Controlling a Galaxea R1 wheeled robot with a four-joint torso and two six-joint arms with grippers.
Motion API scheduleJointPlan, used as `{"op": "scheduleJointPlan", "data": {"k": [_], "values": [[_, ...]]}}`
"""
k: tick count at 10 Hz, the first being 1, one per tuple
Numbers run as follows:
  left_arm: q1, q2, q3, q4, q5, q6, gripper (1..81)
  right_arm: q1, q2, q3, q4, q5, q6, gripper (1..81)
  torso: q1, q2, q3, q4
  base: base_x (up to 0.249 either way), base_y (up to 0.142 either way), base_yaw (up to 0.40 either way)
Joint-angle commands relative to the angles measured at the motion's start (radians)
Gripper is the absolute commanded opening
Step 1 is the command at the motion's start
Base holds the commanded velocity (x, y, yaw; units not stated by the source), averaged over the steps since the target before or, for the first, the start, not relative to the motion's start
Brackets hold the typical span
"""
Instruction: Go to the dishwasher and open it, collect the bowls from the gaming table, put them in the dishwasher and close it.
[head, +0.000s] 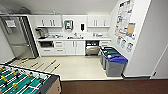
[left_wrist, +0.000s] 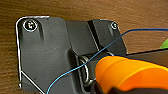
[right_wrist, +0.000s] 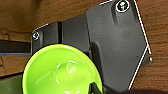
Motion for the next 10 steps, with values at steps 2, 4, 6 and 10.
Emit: {"op": "scheduleJointPlan", "data": {"k": [2,4,6,10], "values": [[-0.028,-0.012,0.003,0.008,0.022,-0.005,1.0,0.048,-0.005,0.007,-0.001,-0.043,0.0,1.0,0.0,0.0,0.0,0.0,0.165,-0.036,0.0],[-0.027,-0.012,0.003,0.008,0.022,-0.005,1.0,0.048,-0.006,0.008,-0.004,-0.043,0.0,1.0,0.0,0.0,0.0,0.0,0.165,0.0,0.0],[-0.027,-0.012,0.001,0.008,0.02,-0.005,1.0,0.05,-0.005,0.007,-0.004,-0.043,0.0,1.0,0.0,0.0,0.0,0.0,0.165,0.0,0.0],[-0.025,-0.015,0.001,0.008,0.014,-0.005,1.0,0.05,-0.003,0.007,-0.004,-0.043,0.0,1.0,0.001,0.0,0.0,0.0,0.165,0.0,0.0]]}}
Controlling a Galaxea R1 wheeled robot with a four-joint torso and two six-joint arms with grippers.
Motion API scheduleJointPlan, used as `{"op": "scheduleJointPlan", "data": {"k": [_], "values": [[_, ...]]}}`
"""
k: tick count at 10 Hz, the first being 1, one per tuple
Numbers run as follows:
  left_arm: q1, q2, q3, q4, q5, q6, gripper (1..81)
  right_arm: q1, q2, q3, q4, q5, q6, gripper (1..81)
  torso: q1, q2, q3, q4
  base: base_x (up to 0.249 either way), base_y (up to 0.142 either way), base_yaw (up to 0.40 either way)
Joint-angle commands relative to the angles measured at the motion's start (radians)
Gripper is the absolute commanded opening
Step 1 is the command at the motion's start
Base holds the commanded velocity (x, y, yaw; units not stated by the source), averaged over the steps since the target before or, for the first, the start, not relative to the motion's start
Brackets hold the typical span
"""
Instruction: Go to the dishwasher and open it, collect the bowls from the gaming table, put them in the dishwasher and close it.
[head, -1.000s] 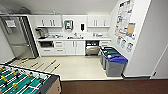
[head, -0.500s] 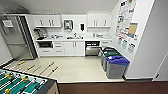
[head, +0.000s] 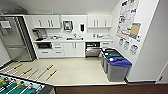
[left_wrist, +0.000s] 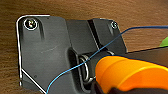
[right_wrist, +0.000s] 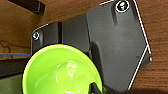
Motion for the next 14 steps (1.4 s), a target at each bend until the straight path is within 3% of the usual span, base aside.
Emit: {"op": "scheduleJointPlan", "data": {"k": [1,14], "values": [[-0.036,-0.011,0.001,0.008,0.02,-0.002,1.0,0.048,-0.004,0.007,-0.004,-0.045,0.0,1.0,0.0,0.0,0.0,0.0,0.164,0.0,0.0],[-0.036,-0.013,0.001,0.008,0.02,0.0,1.0,0.047,-0.001,0.007,-0.007,-0.045,0.0,1.0,0.0,0.0,0.0,0.0,0.165,0.0,0.0]]}}
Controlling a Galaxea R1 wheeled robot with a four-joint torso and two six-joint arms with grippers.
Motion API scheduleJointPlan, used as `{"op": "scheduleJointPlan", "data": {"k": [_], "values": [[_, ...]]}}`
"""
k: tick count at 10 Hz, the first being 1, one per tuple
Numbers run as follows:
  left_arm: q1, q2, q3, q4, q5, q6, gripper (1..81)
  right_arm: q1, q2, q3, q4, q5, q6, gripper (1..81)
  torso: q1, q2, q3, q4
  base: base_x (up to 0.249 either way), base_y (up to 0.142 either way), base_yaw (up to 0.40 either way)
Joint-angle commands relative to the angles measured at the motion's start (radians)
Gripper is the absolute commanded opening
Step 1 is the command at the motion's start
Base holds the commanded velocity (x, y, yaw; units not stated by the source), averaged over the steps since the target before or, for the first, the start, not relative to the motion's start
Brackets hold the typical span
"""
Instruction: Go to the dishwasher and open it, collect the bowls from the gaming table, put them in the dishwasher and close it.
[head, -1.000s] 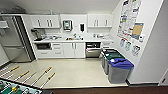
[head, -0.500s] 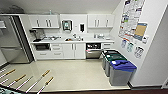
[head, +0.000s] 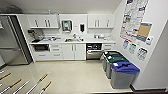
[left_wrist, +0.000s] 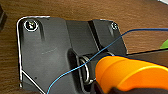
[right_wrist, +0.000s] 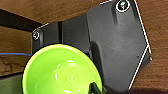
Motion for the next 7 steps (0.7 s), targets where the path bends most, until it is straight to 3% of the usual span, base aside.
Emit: {"op": "scheduleJointPlan", "data": {"k": [1,7], "values": [[-0.028,-0.013,0.001,0.006,0.022,0.0,1.0,0.05,-0.002,0.007,-0.007,-0.044,0.0,1.0,0.0,0.0,0.0,0.0,0.165,0.0,0.0],[-0.037,-0.013,-0.005,-0.029,0.029,-0.003,1.0,0.049,-0.005,0.004,-0.01,-0.044,0.0,1.0,0.0,0.0,0.0,0.0,0.165,0.0,0.0]]}}
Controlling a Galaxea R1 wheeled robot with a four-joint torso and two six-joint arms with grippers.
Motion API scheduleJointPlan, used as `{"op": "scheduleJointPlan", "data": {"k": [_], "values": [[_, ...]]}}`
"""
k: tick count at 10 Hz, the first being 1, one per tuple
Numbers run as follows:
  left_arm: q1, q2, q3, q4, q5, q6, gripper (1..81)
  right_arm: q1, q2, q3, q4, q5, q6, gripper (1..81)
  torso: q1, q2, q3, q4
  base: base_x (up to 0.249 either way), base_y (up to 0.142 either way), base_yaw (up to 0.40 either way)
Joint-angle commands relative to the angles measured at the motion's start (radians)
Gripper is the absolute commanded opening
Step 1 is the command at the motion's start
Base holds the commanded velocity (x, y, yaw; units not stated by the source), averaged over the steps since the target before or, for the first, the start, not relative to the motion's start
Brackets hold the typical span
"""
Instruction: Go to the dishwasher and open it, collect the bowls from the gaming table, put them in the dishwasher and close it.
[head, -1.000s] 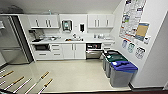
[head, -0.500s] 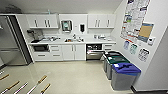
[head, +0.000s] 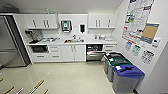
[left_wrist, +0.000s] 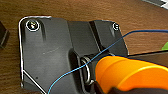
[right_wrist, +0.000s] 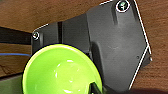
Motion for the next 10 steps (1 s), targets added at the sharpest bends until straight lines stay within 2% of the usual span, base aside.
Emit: {"op": "scheduleJointPlan", "data": {"k": [1,10], "values": [[-0.04,-0.012,-0.003,-0.017,0.035,-0.003,1.0,0.045,-0.005,0.001,-0.01,-0.046,-0.002,1.0,0.0,0.0,0.0,0.0,0.165,0.0,0.0],[-0.032,-0.012,-0.006,-0.007,0.031,0.002,1.0,0.037,-0.001,-0.005,-0.007,-0.044,0.0,1.0,0.0,0.0,0.0,0.0,0.166,-0.007,0.0]]}}
